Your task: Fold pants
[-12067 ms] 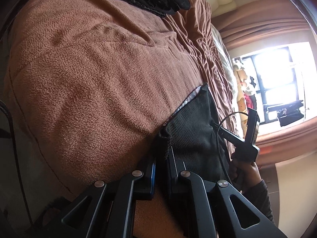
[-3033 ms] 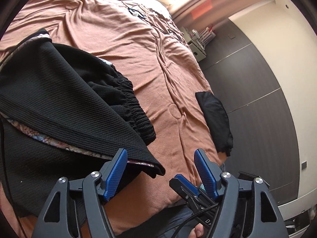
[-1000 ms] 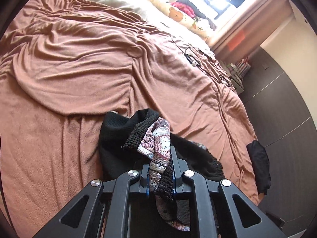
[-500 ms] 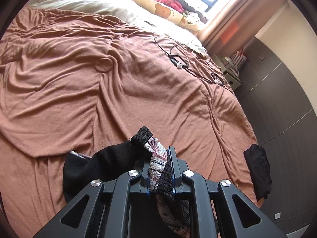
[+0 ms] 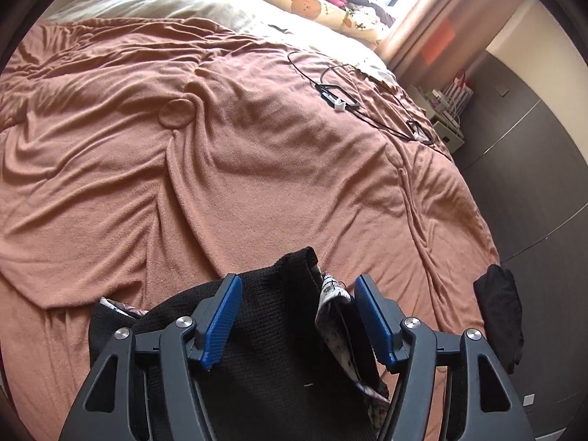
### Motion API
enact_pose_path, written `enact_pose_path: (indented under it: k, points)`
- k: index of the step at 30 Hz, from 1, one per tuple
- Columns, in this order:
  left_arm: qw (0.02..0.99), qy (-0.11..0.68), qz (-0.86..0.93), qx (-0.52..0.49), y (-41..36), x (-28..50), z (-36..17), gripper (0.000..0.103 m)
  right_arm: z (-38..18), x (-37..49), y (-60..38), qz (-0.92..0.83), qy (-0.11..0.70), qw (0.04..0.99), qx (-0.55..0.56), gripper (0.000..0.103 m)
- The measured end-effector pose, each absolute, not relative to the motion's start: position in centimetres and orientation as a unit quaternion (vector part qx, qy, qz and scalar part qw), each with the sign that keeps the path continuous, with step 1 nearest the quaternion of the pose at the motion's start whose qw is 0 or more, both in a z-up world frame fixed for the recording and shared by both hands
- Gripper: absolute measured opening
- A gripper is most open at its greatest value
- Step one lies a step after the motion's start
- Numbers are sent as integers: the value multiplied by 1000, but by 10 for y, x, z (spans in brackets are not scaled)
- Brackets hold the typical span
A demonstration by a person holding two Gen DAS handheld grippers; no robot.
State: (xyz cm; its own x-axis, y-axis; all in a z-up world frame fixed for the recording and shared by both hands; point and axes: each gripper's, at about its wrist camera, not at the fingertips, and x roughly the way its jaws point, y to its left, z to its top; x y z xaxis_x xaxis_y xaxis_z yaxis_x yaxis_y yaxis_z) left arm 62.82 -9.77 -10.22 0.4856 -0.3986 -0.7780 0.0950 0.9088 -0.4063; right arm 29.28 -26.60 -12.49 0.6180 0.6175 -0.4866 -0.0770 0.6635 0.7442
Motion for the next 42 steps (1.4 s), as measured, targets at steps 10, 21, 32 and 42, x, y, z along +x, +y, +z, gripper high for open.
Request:
enact_pose_path:
  k: [10, 21, 32, 42]
  points:
    - [849, 489, -135, -148, -60, 584, -100, 66, -128, 287, -265, 208, 387, 821, 364, 3]
    - [847, 498, -117, -147, -5, 510, -113, 66, -108, 278, -261, 173, 395, 847, 312, 10]
    - [845, 493, -105, -179, 32, 447, -122, 66, -69, 277, -254, 178, 367, 880, 243, 41]
    - [818, 515, -110, -231, 41, 404, -159, 66, -56, 326, -255, 232, 385, 865, 224, 41]
